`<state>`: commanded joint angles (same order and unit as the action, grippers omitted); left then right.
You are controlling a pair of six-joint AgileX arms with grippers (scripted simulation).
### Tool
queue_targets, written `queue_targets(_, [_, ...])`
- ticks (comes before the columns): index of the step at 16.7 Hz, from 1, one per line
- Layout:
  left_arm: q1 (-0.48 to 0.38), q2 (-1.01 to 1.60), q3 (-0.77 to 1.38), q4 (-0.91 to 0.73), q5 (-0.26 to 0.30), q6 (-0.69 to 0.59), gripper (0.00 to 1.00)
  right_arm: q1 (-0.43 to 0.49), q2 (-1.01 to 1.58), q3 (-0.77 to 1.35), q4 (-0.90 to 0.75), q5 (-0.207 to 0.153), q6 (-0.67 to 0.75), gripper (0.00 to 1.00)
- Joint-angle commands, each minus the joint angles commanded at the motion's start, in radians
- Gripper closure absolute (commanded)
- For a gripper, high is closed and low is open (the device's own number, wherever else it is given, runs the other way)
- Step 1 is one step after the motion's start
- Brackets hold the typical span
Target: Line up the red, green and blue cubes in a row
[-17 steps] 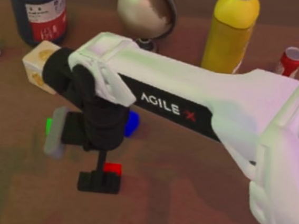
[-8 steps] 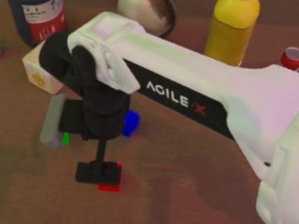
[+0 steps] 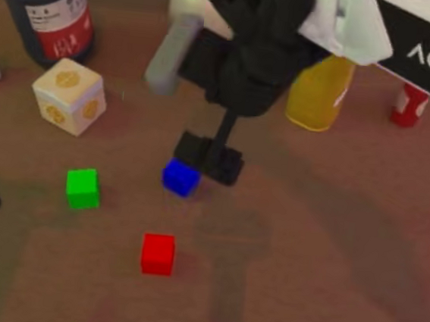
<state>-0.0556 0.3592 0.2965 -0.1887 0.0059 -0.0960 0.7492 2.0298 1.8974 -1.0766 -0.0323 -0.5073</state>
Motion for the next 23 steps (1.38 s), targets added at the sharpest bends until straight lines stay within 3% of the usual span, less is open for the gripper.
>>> queue_targets(7, [-0.073, 0.625, 0.421, -0.327, -0.004, -0.141, 0.00, -0.307, -0.794, -0.689, 0.408, -0.028, 0.206, 0.00])
queue_targets(13, [-0.138, 1.173, 0.786, -0.606, -0.007, -0.260, 0.00, -0.542, -1.447, -1.343, 0.737, -0.018, 0.372, 0.00])
queue_targets(18, [-0.179, 1.503, 1.024, -0.756, -0.006, -0.332, 0.00, -0.678, -1.844, -1.729, 0.962, 0.012, 0.464, 0.00])
queue_targets(23, [-0.200, 1.646, 1.143, -0.814, -0.004, -0.365, 0.00, -0.737, -2.025, -1.893, 1.073, 0.032, 0.506, 0.00])
